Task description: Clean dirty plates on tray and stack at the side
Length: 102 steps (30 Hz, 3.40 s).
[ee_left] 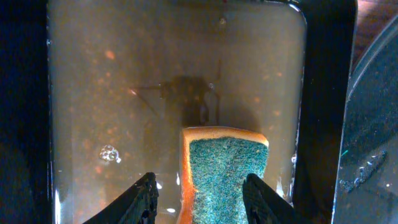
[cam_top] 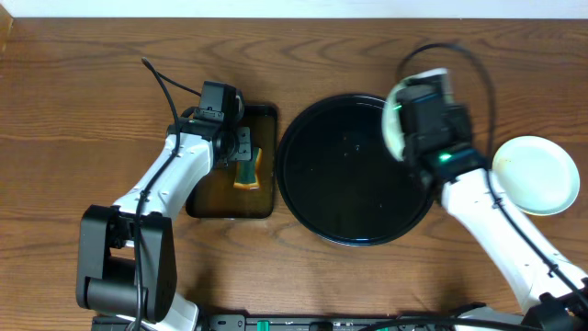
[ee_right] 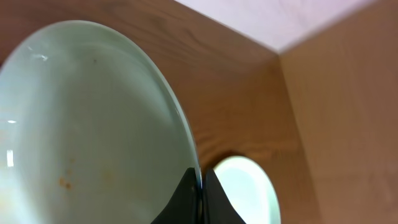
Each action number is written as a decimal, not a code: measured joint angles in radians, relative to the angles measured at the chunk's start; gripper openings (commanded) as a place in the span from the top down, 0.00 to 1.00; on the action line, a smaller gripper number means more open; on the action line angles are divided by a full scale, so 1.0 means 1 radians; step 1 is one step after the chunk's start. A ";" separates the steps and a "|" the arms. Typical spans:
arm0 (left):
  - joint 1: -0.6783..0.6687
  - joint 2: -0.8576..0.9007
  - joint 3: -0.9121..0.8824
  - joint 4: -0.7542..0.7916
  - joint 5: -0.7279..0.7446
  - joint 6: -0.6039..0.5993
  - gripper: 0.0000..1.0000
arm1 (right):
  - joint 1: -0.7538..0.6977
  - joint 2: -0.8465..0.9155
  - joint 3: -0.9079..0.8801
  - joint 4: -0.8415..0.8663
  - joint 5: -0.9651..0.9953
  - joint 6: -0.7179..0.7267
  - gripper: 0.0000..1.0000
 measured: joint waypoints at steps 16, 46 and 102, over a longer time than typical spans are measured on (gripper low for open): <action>0.000 0.000 0.000 -0.018 0.000 0.000 0.54 | -0.587 0.000 0.000 -0.121 -0.185 0.254 0.99; 0.000 0.000 0.000 -0.052 0.000 -0.001 0.26 | -0.503 0.062 -0.001 -0.181 -1.032 0.046 0.01; 0.000 -1.006 -0.429 -0.178 -0.098 -0.128 0.14 | -0.255 -0.518 -0.365 -0.161 -0.839 0.122 0.01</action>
